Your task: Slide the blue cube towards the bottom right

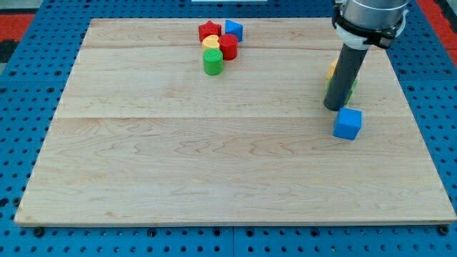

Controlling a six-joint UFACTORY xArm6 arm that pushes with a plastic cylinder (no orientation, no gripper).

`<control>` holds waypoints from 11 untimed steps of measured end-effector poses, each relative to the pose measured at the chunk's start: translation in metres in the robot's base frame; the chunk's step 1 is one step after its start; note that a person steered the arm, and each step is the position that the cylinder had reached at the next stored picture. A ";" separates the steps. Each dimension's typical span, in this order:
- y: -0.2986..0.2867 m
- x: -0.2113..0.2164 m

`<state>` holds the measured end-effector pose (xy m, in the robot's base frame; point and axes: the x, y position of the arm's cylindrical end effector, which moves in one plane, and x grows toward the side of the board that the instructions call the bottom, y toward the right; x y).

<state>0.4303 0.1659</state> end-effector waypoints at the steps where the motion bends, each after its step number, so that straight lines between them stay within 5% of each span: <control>1: -0.002 0.033; 2: -0.002 0.057; 6: 0.025 0.017; 8: 0.037 0.067; 11: 0.037 0.083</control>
